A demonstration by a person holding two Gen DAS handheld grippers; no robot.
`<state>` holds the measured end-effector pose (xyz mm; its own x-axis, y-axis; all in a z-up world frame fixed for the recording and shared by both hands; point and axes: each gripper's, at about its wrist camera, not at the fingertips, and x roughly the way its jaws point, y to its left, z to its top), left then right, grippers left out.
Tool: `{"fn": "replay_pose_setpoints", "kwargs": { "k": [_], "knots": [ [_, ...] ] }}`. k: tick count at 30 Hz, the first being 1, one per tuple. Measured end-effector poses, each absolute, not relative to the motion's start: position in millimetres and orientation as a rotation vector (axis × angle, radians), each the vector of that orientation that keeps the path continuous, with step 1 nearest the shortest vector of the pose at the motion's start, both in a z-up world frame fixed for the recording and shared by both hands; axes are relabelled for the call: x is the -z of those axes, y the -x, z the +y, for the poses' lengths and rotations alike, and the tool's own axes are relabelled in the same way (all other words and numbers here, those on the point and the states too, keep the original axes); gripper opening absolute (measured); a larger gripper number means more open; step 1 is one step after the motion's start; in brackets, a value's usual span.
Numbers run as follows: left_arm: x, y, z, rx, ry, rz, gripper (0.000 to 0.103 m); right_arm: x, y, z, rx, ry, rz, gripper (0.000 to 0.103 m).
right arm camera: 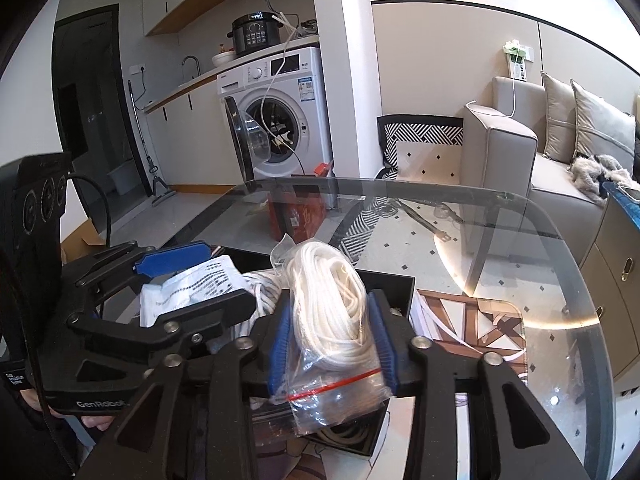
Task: Organize soft objects
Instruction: 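Open both grippers to drop the rope bag and packet into the box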
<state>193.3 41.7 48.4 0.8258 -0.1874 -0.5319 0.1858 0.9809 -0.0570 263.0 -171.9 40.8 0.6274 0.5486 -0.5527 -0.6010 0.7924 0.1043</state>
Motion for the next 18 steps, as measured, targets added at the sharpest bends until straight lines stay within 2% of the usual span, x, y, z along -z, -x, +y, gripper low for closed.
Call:
{"fn": "replay_pose_setpoints", "kwargs": {
  "k": [2,4,7,10,13,18],
  "knots": [
    [-52,-185,44,0.212,0.018,0.554,0.079,-43,-259,-179,-0.674,0.076,0.584,0.058],
    [-55,-177,47,0.207,0.019,0.543,0.084,-45,-251,-188,-0.679,0.069,0.564,0.074],
    [-59,-163,50,0.187,0.013,0.524,0.096,-47,-237,-200,-0.679,0.074,0.539,0.086],
    [-61,-150,55,0.172,0.022,0.512,0.1,-48,-223,-208,-0.678,0.081,0.515,0.096],
    [-58,-140,60,0.13,0.03,0.516,0.103,-47,-206,-216,-0.68,0.083,0.486,0.103],
    [-47,-128,65,0.066,0.052,0.515,0.103,-41,-183,-222,-0.678,0.096,0.439,0.103]
  ]
}}
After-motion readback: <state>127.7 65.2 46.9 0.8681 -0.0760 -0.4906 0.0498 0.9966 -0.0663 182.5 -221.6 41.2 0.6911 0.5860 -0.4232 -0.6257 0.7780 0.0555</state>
